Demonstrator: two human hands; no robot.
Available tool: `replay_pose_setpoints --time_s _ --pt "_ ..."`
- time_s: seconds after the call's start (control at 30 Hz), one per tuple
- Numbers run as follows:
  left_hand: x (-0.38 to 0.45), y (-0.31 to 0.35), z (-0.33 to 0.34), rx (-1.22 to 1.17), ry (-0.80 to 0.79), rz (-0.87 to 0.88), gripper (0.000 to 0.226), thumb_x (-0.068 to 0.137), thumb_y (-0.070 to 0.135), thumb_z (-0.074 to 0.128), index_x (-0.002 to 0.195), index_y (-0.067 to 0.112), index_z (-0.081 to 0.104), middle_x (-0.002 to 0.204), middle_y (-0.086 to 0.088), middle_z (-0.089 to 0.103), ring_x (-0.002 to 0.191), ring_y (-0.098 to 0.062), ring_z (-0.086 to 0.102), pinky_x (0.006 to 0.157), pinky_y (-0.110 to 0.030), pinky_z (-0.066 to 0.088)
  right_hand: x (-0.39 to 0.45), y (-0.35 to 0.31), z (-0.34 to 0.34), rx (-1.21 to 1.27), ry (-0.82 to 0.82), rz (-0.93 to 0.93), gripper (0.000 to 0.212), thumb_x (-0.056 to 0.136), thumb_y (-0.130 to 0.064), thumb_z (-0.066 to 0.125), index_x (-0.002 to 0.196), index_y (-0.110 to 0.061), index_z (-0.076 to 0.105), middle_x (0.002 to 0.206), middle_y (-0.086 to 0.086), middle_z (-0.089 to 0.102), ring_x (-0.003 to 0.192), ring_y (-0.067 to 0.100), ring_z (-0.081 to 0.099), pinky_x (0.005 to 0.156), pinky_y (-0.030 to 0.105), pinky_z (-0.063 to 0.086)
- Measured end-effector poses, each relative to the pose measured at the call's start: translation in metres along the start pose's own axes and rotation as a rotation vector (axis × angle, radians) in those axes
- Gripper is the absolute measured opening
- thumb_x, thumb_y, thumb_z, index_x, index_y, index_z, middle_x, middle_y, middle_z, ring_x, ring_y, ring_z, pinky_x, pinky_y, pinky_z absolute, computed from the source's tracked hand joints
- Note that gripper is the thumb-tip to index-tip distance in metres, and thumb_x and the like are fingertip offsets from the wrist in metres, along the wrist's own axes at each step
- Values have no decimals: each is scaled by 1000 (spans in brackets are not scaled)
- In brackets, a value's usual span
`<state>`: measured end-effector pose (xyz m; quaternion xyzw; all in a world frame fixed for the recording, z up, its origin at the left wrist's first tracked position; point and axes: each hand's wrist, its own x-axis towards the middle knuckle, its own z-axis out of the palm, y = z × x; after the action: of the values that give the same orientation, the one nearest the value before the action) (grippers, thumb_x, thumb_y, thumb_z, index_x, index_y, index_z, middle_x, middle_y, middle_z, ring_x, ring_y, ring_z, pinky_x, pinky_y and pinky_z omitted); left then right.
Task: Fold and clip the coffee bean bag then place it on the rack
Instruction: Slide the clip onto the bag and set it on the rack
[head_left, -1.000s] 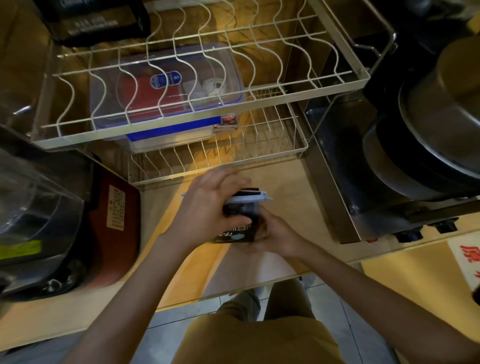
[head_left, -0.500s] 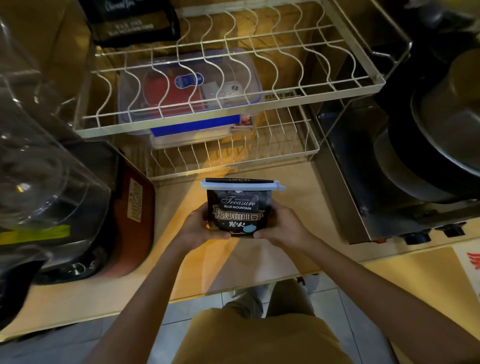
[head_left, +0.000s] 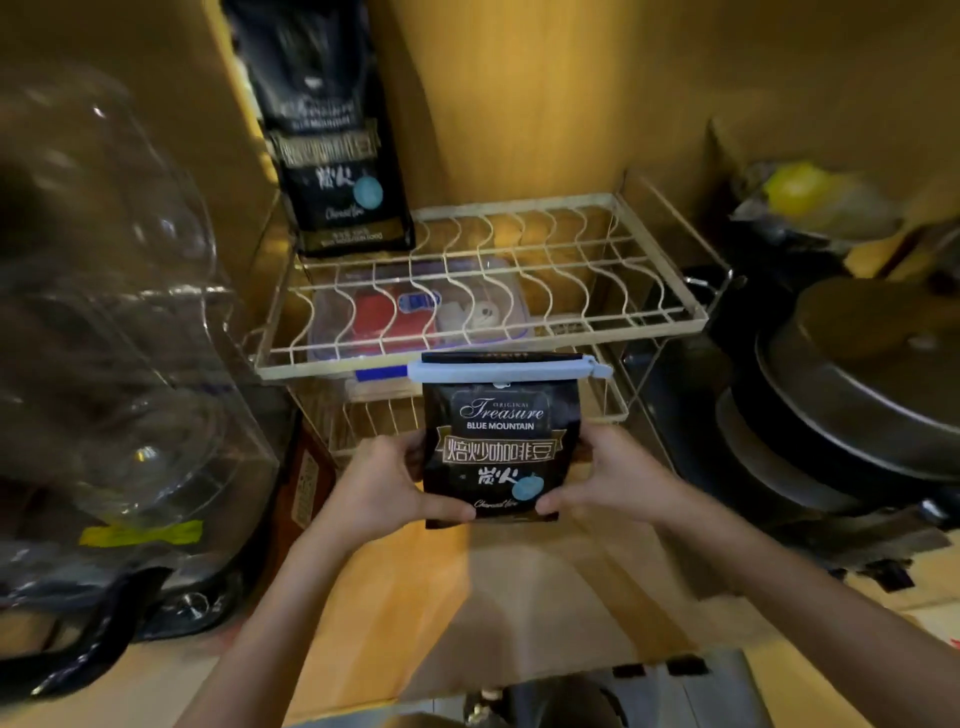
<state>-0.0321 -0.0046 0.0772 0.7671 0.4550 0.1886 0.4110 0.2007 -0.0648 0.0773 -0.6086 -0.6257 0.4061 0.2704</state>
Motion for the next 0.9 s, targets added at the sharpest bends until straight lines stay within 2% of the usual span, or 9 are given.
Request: replay_pose_setpoints --time_s 0.07,0.13,0.33,0.43,0.5,0.63,0.73,0.8,0.9 --pt "2 23 -18 24 9 54 55 49 22 87 85 42 51 85 26 59 80 23 53 66 2 42 1 -22 -18 -48 -8 -40 59 61 -14 82 112 -19 52 106 -10 60 102 8 57 87 22 49" --pt "6 44 -37 20 11 88 55 50 18 86 88 39 53 88 22 62 83 20 55 66 0 43 4 -44 -36 -56 -25 -99 54 62 -14 82 108 -22 54 102 -14 61 98 4 60 81 15 50" --pt "22 97 -86 -24 51 160 45 49 21 86 85 30 61 91 11 70 70 5 65 61 -15 53 16 -98 -83 -13 24 -175 47 62 -8 80 96 -32 56 96 -17 64 89 -10 61 71 6 48" --pt "33 121 -107 -40 96 200 45 47 29 83 87 29 62 92 11 69 83 -1 64 73 -22 51 27 -120 -105 -2 73 -233 47 65 -7 79 96 -33 56 97 -19 63 88 -12 60 70 6 48" --pt "43 135 -119 -27 125 219 41 52 27 82 86 29 60 92 13 65 84 0 60 70 -16 47 34 -133 -119 28 105 -269 47 66 -4 77 103 -27 56 99 -17 63 88 -13 60 68 6 48" --pt "63 157 -134 -21 234 239 35 56 20 82 81 29 60 83 15 64 73 7 60 59 -6 45 49 -149 -139 98 190 -300 64 66 -6 76 122 -20 47 101 -12 63 89 -6 63 75 15 52" --pt "79 163 -137 -34 319 264 38 55 19 83 89 20 66 80 17 64 68 10 60 56 1 42 64 -150 -146 158 252 -316 69 66 -5 76 126 -18 44 108 -4 64 98 6 62 76 24 57" --pt "90 162 -135 -17 353 267 47 56 20 83 98 13 65 85 12 65 75 4 59 58 -1 44 75 -145 -147 204 277 -309 68 66 -3 75 125 -18 44 112 1 63 100 12 63 75 28 58" --pt "108 153 -126 41 369 221 56 59 20 82 108 8 59 100 1 63 86 -11 58 65 -12 44 97 -132 -145 233 292 -289 65 66 3 74 122 -17 45 112 1 61 101 13 61 74 21 57"
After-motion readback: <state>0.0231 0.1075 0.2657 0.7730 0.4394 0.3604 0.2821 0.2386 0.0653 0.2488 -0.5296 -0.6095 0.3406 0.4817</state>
